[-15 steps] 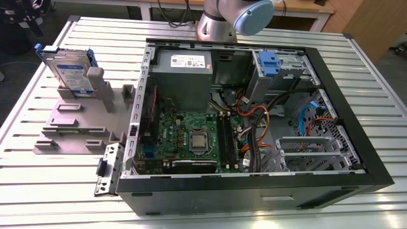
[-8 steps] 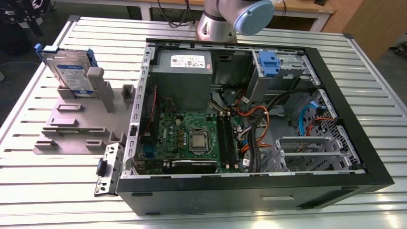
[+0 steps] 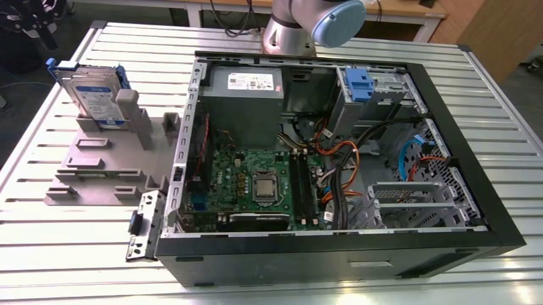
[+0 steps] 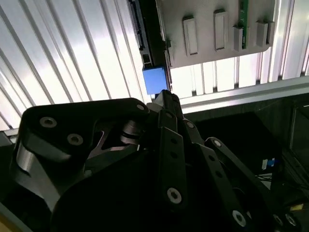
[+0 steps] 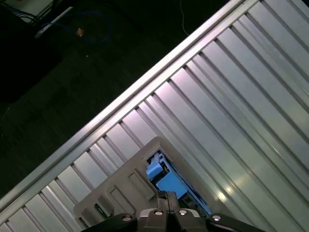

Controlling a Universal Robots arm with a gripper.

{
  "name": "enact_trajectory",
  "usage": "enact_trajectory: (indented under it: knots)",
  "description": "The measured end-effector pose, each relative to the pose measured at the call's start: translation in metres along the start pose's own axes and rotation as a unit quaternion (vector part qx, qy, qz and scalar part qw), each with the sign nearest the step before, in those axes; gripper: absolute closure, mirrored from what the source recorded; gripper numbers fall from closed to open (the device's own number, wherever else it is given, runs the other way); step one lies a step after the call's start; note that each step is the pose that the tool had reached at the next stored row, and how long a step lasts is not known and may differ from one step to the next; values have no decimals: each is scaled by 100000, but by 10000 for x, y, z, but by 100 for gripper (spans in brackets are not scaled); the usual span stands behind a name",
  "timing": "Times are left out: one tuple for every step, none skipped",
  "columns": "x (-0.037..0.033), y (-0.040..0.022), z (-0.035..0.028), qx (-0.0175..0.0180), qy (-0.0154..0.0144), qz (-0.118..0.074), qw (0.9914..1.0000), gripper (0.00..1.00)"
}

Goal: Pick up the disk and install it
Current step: 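Pick up the disk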

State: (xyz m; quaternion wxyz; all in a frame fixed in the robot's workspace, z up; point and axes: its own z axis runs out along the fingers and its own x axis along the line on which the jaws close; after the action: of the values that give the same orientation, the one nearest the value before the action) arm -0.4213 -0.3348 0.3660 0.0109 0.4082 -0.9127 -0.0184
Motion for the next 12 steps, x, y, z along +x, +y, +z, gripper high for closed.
enact_trajectory:
  knots:
    - [0, 0, 0, 2, 22, -498, 99999, 89]
    - [0, 0, 1, 7, 40, -979, 99995, 89]
    - [0, 0, 1, 10, 58, -1460, 99989, 89]
    - [0, 0, 1, 11, 80, -1944, 99981, 89]
    - [0, 0, 1, 17, 100, -2437, 99970, 89]
    - [0, 0, 2, 19, 119, -2927, 99957, 89]
    - [0, 0, 2, 24, 140, -3459, 99940, 89]
    - [0, 0, 2, 27, 160, -3952, 99922, 89]
    - [0, 0, 3, 30, 180, -4443, 99901, 89]
    - [0, 0, 3, 34, 202, -4929, 99878, 89]
    - [0, 0, 3, 34, 224, -5418, 99853, 89]
    - [0, 0, 3, 39, 243, -5911, 99825, 89]
